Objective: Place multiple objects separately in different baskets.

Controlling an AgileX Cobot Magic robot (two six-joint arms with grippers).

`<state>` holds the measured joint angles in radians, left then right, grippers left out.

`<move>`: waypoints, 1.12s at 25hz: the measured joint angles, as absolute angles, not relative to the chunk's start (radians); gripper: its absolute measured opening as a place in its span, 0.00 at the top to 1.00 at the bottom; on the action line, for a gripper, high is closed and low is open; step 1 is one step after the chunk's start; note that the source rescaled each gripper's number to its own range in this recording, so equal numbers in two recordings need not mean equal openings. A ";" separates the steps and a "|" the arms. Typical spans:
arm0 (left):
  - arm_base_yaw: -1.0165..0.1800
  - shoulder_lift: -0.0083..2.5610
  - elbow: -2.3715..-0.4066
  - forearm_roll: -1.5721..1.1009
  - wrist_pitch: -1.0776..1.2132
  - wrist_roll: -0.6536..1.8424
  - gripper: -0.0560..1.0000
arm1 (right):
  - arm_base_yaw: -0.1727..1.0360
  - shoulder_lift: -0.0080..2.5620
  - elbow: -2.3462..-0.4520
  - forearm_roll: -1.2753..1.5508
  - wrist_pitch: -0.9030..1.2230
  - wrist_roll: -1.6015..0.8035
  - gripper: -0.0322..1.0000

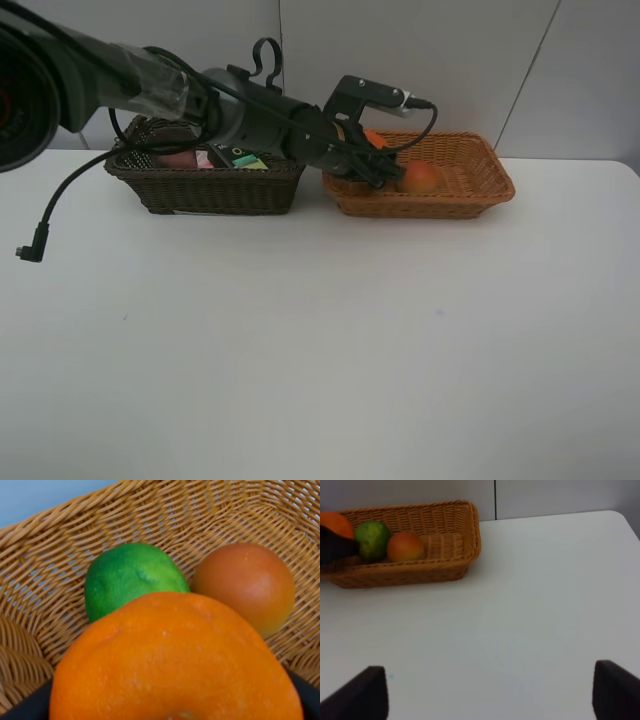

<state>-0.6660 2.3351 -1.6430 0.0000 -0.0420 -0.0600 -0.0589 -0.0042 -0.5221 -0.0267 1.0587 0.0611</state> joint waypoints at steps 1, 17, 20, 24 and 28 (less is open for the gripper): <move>-0.666 2.335 -1.643 0.000 -0.044 -0.060 0.05 | -0.059 -0.004 -0.522 -0.027 1.059 0.061 0.26; -0.657 2.197 -1.646 -0.018 0.119 -0.059 0.00 | -0.059 -0.004 -0.522 -0.027 1.059 0.061 0.26; -0.627 2.111 -1.624 -0.029 0.280 -0.059 0.00 | -0.059 -0.004 -0.522 -0.027 1.059 0.061 0.26; -0.547 1.951 -1.482 -0.056 0.403 -0.059 0.00 | -0.059 -0.004 -0.522 -0.027 1.059 0.061 0.26; -0.437 1.752 -1.267 -0.072 0.455 -0.059 0.00 | -0.059 -0.004 -0.522 -0.027 1.059 0.061 0.26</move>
